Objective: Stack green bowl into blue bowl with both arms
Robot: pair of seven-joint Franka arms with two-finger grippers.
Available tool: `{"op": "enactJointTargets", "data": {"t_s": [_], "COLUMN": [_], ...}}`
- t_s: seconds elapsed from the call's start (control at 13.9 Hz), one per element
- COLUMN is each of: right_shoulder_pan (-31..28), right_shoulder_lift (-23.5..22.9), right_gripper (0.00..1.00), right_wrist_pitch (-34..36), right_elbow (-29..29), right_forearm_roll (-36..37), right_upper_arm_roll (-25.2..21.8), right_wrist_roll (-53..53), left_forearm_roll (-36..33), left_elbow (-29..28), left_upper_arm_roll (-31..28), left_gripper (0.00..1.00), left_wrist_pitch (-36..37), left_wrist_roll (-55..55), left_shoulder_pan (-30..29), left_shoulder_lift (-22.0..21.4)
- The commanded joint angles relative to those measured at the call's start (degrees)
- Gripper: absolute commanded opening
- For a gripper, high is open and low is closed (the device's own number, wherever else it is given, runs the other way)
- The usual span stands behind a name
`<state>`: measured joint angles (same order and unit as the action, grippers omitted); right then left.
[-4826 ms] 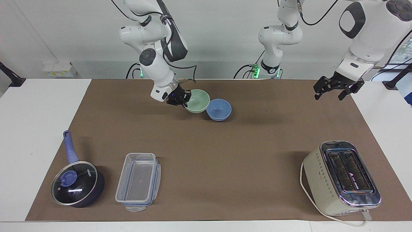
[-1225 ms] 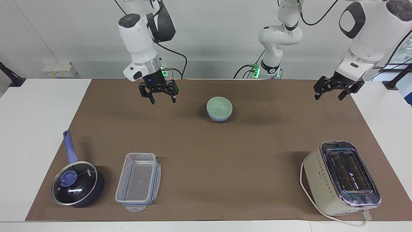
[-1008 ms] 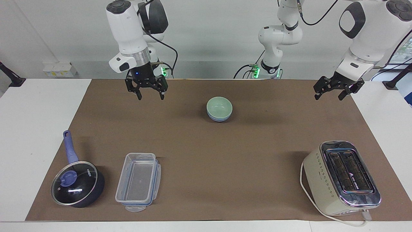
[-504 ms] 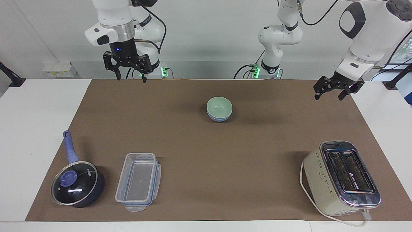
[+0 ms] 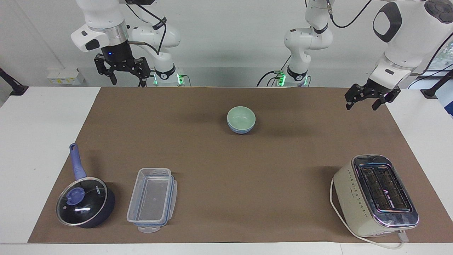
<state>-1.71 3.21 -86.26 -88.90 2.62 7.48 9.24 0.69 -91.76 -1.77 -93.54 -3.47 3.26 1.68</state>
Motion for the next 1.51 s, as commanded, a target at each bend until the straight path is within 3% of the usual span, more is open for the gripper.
{"op": "enactJointTargets", "data": {"t_s": [0.0,0.58,1.44], "right_shoulder_pan": [-1.1,-0.7,-0.7], "right_shoulder_lift": [1.6,-1.7,-0.7], "right_gripper": [1.00,1.00,1.00], "right_wrist_pitch": [0.0,1.7,0.1], "right_elbow": [-2.6,2.9,0.9], "right_forearm_roll": [-2.7,-1.7,-2.7], "right_upper_arm_roll": [0.0,0.1,0.3], "right_wrist_roll": [-1.3,0.1,5.6], "left_forearm_roll": [-0.9,-0.9,-0.9], "left_elbow": [0.3,0.4,0.4], "left_upper_arm_roll": [0.4,0.4,0.4], "left_gripper": [1.00,1.00,1.00], "left_wrist_pitch": [1.1,1.1,1.1], "left_wrist_roll": [0.7,0.7,0.7], "left_shoulder_pan": [-0.4,-0.4,-0.4], "left_shoulder_lift": [-0.4,-0.4,-0.4]}}
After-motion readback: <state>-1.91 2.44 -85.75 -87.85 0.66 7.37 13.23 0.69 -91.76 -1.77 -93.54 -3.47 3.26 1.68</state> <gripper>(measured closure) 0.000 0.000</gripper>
